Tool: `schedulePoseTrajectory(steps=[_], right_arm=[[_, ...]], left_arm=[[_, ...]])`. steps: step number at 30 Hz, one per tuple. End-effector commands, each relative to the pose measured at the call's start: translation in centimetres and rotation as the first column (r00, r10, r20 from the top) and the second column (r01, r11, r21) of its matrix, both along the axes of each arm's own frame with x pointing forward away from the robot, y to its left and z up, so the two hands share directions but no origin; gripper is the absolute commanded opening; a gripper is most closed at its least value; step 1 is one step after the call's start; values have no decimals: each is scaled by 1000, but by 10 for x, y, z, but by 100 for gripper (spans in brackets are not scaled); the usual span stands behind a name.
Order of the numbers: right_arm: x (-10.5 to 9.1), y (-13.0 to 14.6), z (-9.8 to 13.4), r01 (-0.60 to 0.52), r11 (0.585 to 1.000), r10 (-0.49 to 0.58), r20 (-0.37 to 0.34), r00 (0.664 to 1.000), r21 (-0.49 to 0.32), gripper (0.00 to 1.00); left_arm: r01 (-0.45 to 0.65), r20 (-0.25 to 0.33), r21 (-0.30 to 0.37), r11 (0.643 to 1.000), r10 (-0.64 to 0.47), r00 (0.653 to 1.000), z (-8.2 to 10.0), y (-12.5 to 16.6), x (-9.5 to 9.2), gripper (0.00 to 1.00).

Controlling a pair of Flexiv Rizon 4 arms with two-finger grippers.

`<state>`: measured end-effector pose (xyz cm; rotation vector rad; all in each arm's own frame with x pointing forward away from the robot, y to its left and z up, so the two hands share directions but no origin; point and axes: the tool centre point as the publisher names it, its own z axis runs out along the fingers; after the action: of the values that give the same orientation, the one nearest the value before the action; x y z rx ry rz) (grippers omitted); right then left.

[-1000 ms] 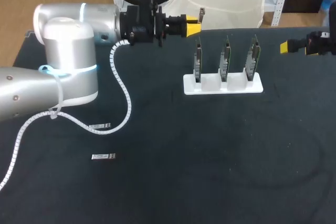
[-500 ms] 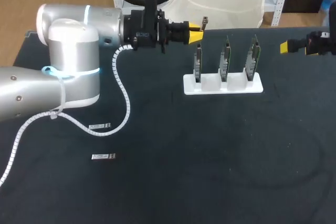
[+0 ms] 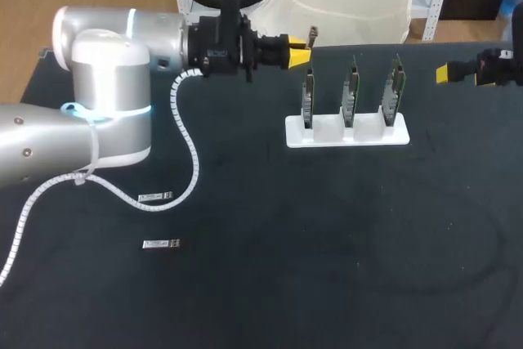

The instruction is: Pick up the optical module with the left hand, and insert it into the network port with the right hand.

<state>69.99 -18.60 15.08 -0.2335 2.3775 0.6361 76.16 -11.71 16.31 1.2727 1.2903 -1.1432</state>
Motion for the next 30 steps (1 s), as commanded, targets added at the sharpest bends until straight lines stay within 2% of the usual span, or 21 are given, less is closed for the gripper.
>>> schedulePoseTrajectory(steps=[1,30], right_arm=[[-1,1,0,4,1000,-4,1,1000,-2,100],[-1,1,0,4,1000,-4,1,1000,-2,100]], left_arm=[[0,-1,1,1000,0,1000,-1,-1,-6,0],[-60,-40,-13,998,60,997,-1,-5,-9,0]])
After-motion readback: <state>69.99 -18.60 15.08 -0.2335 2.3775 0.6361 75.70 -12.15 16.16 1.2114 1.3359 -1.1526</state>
